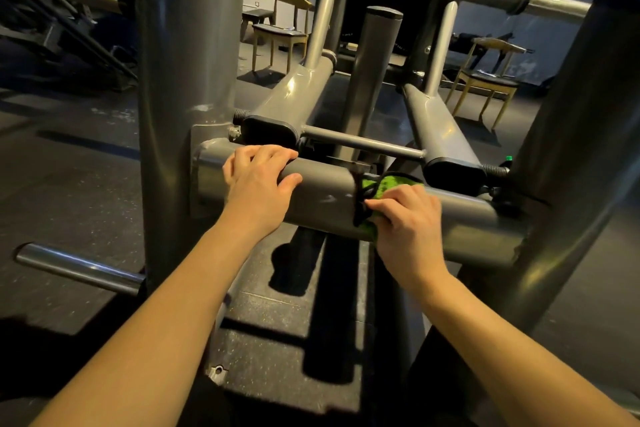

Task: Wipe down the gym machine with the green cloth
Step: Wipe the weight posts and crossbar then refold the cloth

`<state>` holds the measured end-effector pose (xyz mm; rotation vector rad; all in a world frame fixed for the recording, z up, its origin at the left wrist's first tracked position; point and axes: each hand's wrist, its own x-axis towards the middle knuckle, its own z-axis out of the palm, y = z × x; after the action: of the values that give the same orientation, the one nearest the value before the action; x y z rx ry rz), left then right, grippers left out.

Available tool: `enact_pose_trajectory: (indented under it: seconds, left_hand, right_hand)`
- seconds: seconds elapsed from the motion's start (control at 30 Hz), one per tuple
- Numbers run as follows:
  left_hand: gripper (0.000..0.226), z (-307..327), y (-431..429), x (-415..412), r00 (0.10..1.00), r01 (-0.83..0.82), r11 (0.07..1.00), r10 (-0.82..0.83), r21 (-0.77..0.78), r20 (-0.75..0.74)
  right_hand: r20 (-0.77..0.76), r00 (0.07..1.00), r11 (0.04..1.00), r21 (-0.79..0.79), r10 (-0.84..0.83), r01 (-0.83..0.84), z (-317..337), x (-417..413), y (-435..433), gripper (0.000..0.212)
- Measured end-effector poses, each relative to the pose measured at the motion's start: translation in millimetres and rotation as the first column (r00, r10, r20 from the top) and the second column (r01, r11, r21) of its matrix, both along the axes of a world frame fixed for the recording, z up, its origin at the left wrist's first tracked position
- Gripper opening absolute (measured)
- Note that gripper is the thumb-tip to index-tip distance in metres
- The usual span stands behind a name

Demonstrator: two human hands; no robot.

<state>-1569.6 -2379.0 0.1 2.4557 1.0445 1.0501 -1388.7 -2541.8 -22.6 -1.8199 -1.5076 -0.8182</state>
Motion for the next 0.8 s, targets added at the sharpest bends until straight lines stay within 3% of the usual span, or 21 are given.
enact_pose_trajectory:
  seconds: [0.17, 0.3, 0.4, 0.63, 0.73, 0.8]
  left_hand:
    - [0.037, -4.3, 3.9, 0.3, 1.000, 0.012, 1.000, -0.012, 0.016, 0.014]
    - [0.038, -6.1, 7.8, -2.2, 1.000, 0.019, 0.999, -0.018, 0.033, -0.013]
    - [0.040, -3.4, 7.9, -3.5, 1.000, 0.024, 0.999, -0.024, 0.023, -0.017]
    - [0.039, -7.6, 8.7, -3.7, 1.000, 0.027, 0.999, -0.027, 0.044, 0.008]
    - [0.039, -8.7, 10.4, -3.0, 0.999, 0.036, 0.998, -0.036, 0.051, 0.013]
    - [0.039, -9.5, 13.1, -4.9, 0.999, 0.048, 0.997, -0.049, 0.065, 0.020]
  right_hand:
    - [-0.008, 0.998, 0.996, 0.062, 0.065, -0.065, -5.1, -21.9, 25.9, 0.017]
    - [-0.001, 0.987, 0.985, -0.065, 0.162, -0.162, -1.5, -59.5, 59.9, 0.014]
    - [0.026, 0.985, 0.978, -0.127, 0.168, -0.164, 1.0, -42.0, 47.1, 0.019]
    - [0.033, 0.999, 0.999, 0.018, 0.041, -0.042, -11.0, 3.5, -3.7, 0.014]
    - [0.001, 0.993, 0.990, 0.074, 0.119, -0.119, -9.8, -22.6, 29.9, 0.014]
    - [-0.005, 0.983, 0.982, 0.028, 0.185, -0.185, -6.2, -47.4, 55.4, 0.010]
